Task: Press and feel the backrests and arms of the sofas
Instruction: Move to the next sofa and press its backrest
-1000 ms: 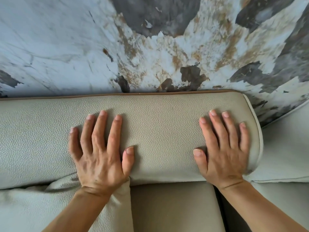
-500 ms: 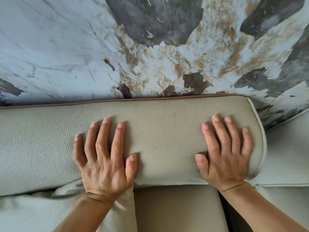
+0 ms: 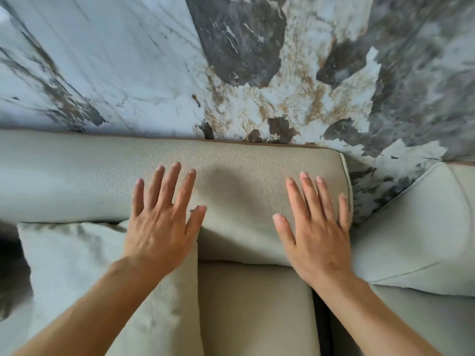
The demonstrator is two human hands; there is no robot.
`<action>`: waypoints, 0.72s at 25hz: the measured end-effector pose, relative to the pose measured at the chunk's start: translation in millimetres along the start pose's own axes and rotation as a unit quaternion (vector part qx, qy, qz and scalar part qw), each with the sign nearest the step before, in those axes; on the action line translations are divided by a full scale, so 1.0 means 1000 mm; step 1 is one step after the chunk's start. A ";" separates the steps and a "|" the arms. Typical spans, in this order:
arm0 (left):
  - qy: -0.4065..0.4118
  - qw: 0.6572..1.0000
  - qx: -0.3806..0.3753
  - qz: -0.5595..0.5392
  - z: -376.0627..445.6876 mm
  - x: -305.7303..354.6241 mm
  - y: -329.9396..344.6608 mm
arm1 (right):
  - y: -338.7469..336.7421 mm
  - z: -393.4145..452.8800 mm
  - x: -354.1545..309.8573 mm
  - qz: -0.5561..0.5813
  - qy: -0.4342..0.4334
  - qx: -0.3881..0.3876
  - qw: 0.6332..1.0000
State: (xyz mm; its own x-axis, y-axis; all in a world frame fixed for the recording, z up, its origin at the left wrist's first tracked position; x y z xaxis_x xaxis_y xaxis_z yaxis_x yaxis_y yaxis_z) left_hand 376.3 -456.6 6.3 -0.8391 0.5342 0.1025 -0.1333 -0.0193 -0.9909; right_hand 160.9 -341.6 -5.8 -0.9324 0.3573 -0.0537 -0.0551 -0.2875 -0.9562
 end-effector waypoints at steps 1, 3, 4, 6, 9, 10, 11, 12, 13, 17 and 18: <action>0.006 1.000 -0.001 0.004 -0.011 0.004 -0.007 | -0.010 -0.009 -0.003 -0.003 0.001 -0.007 1.000; 0.014 1.000 0.000 0.006 -0.020 0.009 -0.018 | -0.023 -0.017 -0.009 -0.002 0.002 -0.023 1.000; 0.023 1.000 0.009 0.012 -0.031 0.011 -0.031 | -0.039 -0.023 -0.014 -0.008 0.000 -0.020 1.000; 0.042 0.998 0.041 0.019 -0.065 0.007 -0.076 | -0.089 -0.045 -0.031 -0.011 -0.006 0.006 1.000; 0.049 0.994 0.092 0.034 -0.111 -0.010 -0.154 | -0.172 -0.073 -0.064 -0.010 -0.013 0.041 0.999; 0.051 0.993 0.104 0.037 -0.123 -0.015 -0.178 | -0.198 -0.080 -0.075 -0.011 -0.014 0.050 0.999; 0.053 0.991 0.116 0.037 -0.135 -0.021 -0.202 | -0.224 -0.088 -0.086 -0.008 -0.010 0.058 0.998; 0.057 0.988 0.135 0.038 -0.150 -0.027 -0.229 | -0.254 -0.098 -0.099 -0.007 -0.006 0.072 0.997; 0.063 0.986 0.151 0.038 -0.166 -0.033 -0.256 | -0.284 -0.109 -0.112 -0.009 -0.004 0.087 0.996; 0.072 0.977 0.199 0.028 -0.234 -0.055 -0.349 | -0.399 -0.157 -0.163 -0.019 0.004 0.142 0.990; 0.074 0.975 0.206 0.027 -0.248 -0.059 -0.365 | -0.424 -0.166 -0.171 -0.019 0.007 0.155 0.988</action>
State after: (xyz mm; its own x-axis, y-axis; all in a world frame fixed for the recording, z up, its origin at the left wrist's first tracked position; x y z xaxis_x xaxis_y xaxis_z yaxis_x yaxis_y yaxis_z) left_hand 605.2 -271.3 340.7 -0.7697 0.6384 0.0078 -0.3173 -0.3719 -0.8723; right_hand 403.2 -133.8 361.0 -0.9229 0.3842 -0.0249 -0.1988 -0.5311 -0.8237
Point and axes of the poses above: each hand's wrist, its own z-axis towards the middle knuckle, its own y-axis out of the palm, x = y × z, the point moved 5 cm from there along z, towards the middle knuckle, and after that the axes turned 8 degrees about -x, right-handed, at the moved point
